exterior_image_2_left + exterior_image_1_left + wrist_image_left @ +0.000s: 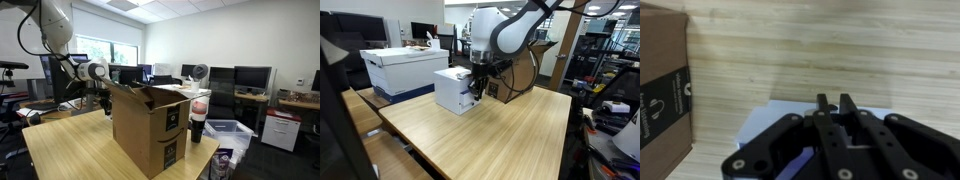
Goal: Open the second drawer on the white cabinet and put the white packet in the drawer then push the drawer closed.
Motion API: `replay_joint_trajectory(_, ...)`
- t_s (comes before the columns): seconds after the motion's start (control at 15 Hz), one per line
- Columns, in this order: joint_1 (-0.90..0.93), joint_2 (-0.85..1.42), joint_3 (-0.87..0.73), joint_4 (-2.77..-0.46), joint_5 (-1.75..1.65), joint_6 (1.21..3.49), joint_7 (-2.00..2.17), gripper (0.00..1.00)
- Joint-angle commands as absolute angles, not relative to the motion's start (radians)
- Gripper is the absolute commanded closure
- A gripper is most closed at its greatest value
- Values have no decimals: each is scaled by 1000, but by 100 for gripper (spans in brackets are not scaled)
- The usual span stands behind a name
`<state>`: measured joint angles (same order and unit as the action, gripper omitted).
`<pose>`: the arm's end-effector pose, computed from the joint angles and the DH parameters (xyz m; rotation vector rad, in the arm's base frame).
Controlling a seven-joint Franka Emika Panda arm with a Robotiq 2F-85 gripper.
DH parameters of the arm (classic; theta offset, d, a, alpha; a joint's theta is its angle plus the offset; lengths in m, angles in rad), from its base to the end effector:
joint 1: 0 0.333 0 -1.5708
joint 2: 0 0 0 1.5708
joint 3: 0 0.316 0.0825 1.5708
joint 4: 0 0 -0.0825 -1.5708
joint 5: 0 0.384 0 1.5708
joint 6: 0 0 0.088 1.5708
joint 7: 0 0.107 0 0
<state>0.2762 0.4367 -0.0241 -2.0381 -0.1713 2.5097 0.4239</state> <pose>0.5829 0.1518 0.2298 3.0435 -0.0498 0.1068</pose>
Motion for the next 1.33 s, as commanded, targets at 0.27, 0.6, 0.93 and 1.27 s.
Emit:
replay_joint_trajectory(0.27, 254, 339, 12, -2163, -100, 2456, 433, 92)
replay_joint_trajectory(0.6, 251, 313, 17, -2206, -92, 2454, 438, 92)
replay_joint_trajectory(0.93, 251, 296, 34, -2227, -57, 2460, 449, 92)
replay_joint_trajectory(1.27, 251, 286, 39, -2238, -50, 2456, 452, 92)
